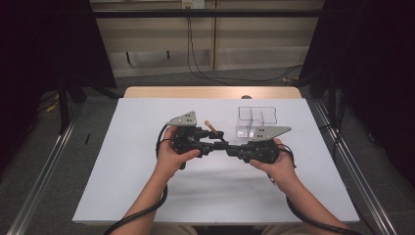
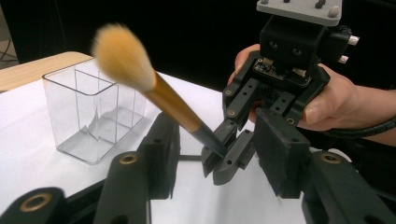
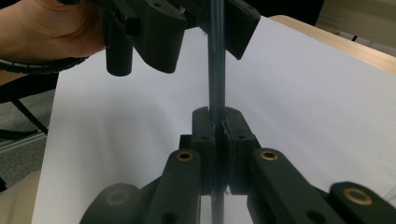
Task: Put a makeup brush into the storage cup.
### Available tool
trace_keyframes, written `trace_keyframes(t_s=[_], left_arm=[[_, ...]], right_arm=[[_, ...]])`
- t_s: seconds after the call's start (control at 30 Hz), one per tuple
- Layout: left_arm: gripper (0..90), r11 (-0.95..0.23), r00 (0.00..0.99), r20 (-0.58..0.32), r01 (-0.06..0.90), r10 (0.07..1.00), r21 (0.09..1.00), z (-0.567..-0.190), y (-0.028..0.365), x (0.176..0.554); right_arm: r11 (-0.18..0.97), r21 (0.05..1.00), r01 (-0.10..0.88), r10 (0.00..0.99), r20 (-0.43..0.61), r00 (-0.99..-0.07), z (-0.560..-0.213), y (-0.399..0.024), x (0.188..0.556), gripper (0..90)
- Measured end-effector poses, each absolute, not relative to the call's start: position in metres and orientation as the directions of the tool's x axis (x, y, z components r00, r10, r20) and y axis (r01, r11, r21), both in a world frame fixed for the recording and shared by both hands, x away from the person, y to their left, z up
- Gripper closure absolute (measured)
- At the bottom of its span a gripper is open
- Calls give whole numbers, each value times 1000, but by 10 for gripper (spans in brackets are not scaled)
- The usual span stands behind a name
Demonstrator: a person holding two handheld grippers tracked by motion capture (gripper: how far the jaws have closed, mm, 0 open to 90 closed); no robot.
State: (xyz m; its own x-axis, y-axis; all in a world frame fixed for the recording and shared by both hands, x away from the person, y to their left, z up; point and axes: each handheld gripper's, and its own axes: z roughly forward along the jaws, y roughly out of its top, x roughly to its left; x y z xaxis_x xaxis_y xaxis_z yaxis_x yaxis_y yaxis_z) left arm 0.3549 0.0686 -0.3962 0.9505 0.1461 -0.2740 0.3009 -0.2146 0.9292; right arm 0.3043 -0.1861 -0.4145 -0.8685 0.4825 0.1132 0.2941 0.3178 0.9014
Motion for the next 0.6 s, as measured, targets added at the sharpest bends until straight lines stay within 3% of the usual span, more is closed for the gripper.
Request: trace_keyframes(t_s=[0.13, 0.5, 0.6], left_arm=[[628, -235, 944, -283, 317, 167, 919, -395, 69, 356], [706, -196, 927, -340, 367, 159, 909, -404, 69, 358], [764, -174, 924, -346, 371, 162, 912, -406, 69, 358]], right_arm=[[307, 902, 302, 492, 121, -862, -415, -184, 305, 849], [281, 907, 313, 501, 140, -854, -415, -178, 305, 848], [277, 908, 316, 500, 144, -854, -414, -174, 305, 848]])
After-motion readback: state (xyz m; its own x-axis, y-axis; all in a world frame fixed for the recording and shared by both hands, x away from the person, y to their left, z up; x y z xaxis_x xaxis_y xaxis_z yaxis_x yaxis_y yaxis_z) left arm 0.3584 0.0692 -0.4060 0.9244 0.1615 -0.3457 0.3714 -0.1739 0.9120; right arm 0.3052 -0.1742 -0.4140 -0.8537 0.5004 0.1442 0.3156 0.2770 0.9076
